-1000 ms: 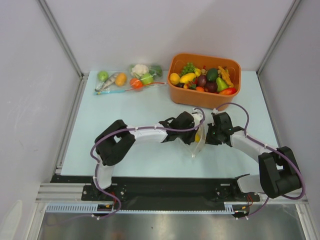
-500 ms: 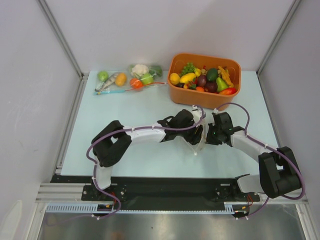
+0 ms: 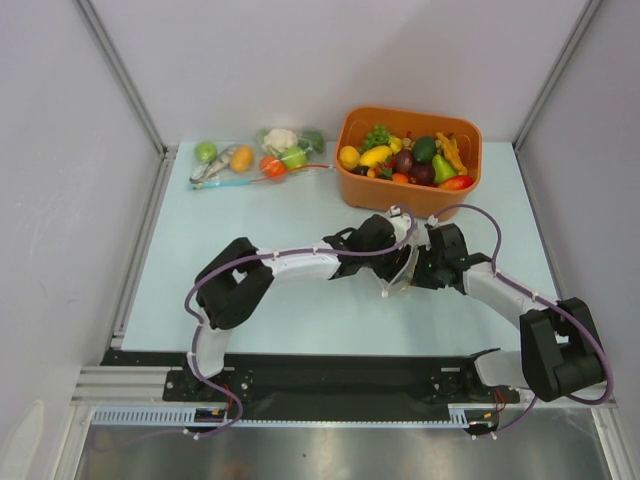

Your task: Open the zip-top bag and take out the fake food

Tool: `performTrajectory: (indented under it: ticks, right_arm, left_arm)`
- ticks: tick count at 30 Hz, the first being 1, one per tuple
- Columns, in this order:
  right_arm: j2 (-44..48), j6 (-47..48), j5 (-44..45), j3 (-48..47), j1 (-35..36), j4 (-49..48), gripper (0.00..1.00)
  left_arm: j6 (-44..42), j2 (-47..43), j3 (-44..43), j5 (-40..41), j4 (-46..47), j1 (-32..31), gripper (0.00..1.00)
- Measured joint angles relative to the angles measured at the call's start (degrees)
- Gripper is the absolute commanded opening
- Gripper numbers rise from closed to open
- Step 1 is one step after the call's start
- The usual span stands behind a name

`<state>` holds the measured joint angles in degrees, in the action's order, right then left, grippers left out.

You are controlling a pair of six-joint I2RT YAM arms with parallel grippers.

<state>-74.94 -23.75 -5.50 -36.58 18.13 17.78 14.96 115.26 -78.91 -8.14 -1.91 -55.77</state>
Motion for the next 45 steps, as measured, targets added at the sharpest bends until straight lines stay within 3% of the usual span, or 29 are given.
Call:
performTrajectory:
  ticks: [10,14,17,23,28,32,35,42,45]
  right_arm:
    - [0.00,-0.02,-0.87,0.00,0.02,0.13,0.00]
    - [0.00,-0.02,-1.05,0.00,0.09,0.28,0.00]
    - [-0.02,0.00,-1.11,0.00,0.13,0.22,0.00]
    - [-0.02,0.02,-1.07,0.00,-0.24,0.37,0.00]
    - [1.46,0.02,-0.94,0.00,-2.71,1.36,0.05]
    - [5.25,-0.28,-1.22,0.02,-6.12,1.60,0.37]
    - [7.52,-0.17,-2.19,0.02,-7.65,1.14,0.50]
    - [5.03,-1.01,-8.04,0.02,-7.72,-3.45,0.54]
    - [2.43,-1.55,-9.79,0.13,-7.50,-5.20,0.52]
  left_arm:
    - [-0.04,2.97,-1.68,1.49,-1.88,0.04,0.61]
    - [-0.20,3.67,-2.54,1.53,-2.01,0.09,0.28]
    - [-0.33,3.67,-2.54,1.27,-2.05,0.15,0.15]
    - [-0.44,3.08,-0.37,0.33,-0.63,0.57,0.07]
    - [-0.46,0.17,5.35,-0.09,-0.04,1.92,0.08]
    - [-0.48,-2.49,8.52,-0.87,0.09,2.73,0.08]
    - [-0.48,-3.43,9.60,-1.62,0.35,2.75,0.09]
    - [-0.55,-3.74,9.97,-2.82,0.35,2.75,0.13]
    - [-0.57,-4.00,9.97,-3.04,0.33,2.75,0.23]
